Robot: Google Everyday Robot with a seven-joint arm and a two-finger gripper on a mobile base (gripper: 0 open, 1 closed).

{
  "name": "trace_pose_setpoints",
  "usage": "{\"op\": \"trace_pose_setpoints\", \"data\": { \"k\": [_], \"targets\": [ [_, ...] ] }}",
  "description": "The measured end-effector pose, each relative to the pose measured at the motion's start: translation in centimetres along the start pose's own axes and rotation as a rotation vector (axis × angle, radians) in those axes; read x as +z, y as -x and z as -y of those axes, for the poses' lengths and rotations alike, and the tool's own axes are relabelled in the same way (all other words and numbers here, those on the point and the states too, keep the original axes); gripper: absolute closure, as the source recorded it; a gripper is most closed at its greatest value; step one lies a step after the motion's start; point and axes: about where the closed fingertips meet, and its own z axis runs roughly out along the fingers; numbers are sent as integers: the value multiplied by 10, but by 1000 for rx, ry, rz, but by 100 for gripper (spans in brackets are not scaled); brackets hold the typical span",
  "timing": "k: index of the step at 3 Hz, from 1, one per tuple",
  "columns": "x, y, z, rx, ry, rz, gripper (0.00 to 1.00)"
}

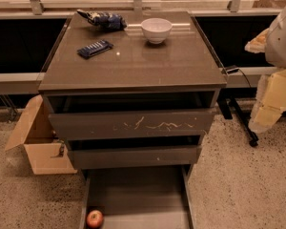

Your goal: Pick apple from bottom drawer and place on counter

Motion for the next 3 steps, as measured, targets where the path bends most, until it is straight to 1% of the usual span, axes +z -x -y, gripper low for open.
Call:
{"op": "trace_pose_setpoints", "data": {
  "k": [1, 2, 3],
  "targets": [
    [0, 0, 0, 0, 0, 0, 0],
    [33, -10, -10, 0, 18, 55, 0],
    [68, -17, -24, 11, 51, 130, 0]
  ]
}}
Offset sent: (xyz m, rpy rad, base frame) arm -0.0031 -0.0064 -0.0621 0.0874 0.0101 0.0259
